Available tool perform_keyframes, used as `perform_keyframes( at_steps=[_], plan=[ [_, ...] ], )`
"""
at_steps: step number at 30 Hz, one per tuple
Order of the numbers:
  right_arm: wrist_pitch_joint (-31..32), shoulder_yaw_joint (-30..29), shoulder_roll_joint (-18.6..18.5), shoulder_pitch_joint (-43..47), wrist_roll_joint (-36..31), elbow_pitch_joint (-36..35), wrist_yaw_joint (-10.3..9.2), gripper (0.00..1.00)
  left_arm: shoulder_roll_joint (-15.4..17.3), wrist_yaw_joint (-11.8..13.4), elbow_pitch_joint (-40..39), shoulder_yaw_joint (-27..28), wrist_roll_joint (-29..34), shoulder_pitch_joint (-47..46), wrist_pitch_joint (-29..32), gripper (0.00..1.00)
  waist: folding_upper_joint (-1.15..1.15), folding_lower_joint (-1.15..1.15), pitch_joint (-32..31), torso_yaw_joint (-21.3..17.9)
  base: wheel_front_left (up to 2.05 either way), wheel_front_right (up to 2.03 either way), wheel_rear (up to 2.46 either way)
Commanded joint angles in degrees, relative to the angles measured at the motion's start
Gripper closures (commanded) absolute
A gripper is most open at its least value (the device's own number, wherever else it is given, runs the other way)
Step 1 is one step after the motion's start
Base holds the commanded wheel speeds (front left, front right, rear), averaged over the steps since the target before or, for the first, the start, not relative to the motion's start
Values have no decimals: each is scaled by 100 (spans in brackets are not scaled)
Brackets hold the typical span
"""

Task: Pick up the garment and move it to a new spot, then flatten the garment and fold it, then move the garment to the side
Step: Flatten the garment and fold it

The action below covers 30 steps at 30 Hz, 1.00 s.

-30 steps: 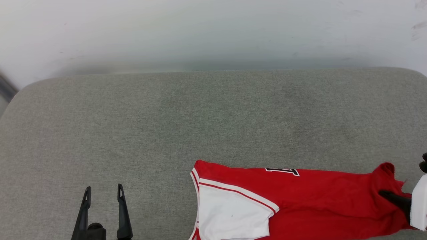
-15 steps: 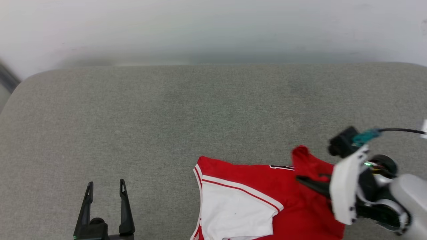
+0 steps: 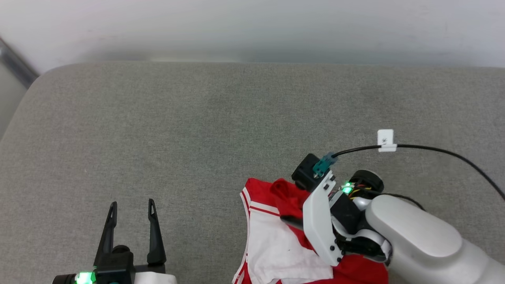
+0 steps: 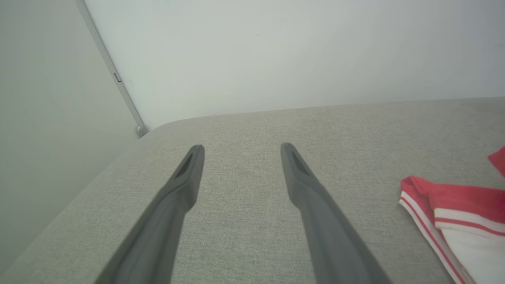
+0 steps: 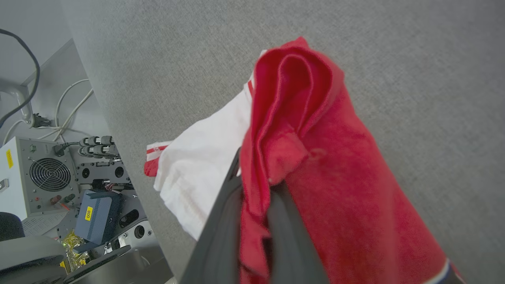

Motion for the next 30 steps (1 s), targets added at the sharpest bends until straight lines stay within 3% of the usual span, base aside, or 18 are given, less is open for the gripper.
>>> perform_keyframes(
  at_steps=[1, 8, 12, 13, 14, 21, 27, 30],
  plan=[
    [-63, 117, 121, -92, 22, 184, -1, 100, -37, 23, -1, 25, 9, -59, -15, 0, 0, 0, 48, 25, 0, 0, 0],
    [-298, 807, 343, -97, -186, 1062, -3, 100, -72, -13, 3, -1, 20, -106, -15, 0, 0, 0, 190, 61, 0, 0, 0],
    [-648, 829, 389, -92, -19, 1330, -6, 100, -65, -46, 14, -6, 33, -100, -15, 0, 0, 0, 210, 22, 0, 0, 0],
    [-761, 804, 393, -139, 27, 1331, -6, 63, -54, -49, 11, 2, 35, -82, -15, 0, 0, 0, 197, -9, 0, 0, 0],
    [-876, 770, 373, -193, 64, 1308, -6, 0, -50, -60, 11, -3, 42, -63, -15, 0, 0, 0, 182, -37, 0, 0, 0],
    [-2161, 260, -115, -389, -308, 899, -3, 0, -24, -62, 0, 5, 38, 55, -15, 0, 0, 0, -33, -245, 0, 0, 0],
    [-3853, -1045, -292, 18, -1328, 1003, -3, 0, -6, -48, 5, 26, 51, 158, -15, 0, 0, 0, -217, -446, 0, 0, 0],
    [-4490, -2001, -144, 411, -1800, 1117, -3, 0, -2, -62, -16, 33, 17, 252, -15, 0, 0, 0, -296, -528, 0, 0, 0]
  ],
)
